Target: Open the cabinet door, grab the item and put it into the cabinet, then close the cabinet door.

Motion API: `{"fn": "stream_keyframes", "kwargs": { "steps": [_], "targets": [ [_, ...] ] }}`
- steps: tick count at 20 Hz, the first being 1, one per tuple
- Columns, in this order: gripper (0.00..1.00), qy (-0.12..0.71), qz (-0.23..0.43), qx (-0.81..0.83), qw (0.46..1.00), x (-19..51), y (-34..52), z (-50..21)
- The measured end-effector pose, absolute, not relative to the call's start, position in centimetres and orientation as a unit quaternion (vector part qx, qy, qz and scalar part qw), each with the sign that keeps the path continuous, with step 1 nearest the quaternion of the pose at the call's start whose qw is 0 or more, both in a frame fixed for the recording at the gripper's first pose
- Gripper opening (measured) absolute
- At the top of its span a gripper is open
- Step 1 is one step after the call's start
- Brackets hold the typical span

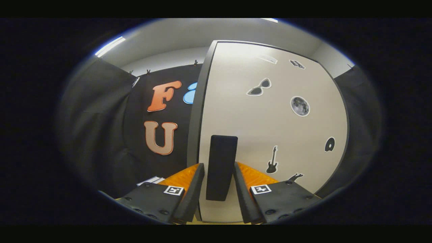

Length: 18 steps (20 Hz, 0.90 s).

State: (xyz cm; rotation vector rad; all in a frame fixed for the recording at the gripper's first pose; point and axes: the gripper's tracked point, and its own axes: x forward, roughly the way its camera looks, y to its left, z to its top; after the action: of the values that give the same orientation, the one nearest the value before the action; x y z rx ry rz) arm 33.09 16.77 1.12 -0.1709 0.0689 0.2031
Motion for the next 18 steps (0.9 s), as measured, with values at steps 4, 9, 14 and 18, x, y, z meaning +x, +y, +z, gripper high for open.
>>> {"fn": "stream_keyframes", "kwargs": {
  "steps": [4,9,14,18],
  "targets": [
    [0.46,0.031,0.102,-0.071,0.992,33.1,16.6,1.1],
    [0.31,0.046,0.117,-0.054,0.991,32.9,16.4,0.9],
    [0.26,0.049,0.133,-0.042,0.989,31.5,16.4,1.3],
    [0.25,0.048,0.14,-0.025,0.989,26.4,14.4,2.3]
  ]
}}
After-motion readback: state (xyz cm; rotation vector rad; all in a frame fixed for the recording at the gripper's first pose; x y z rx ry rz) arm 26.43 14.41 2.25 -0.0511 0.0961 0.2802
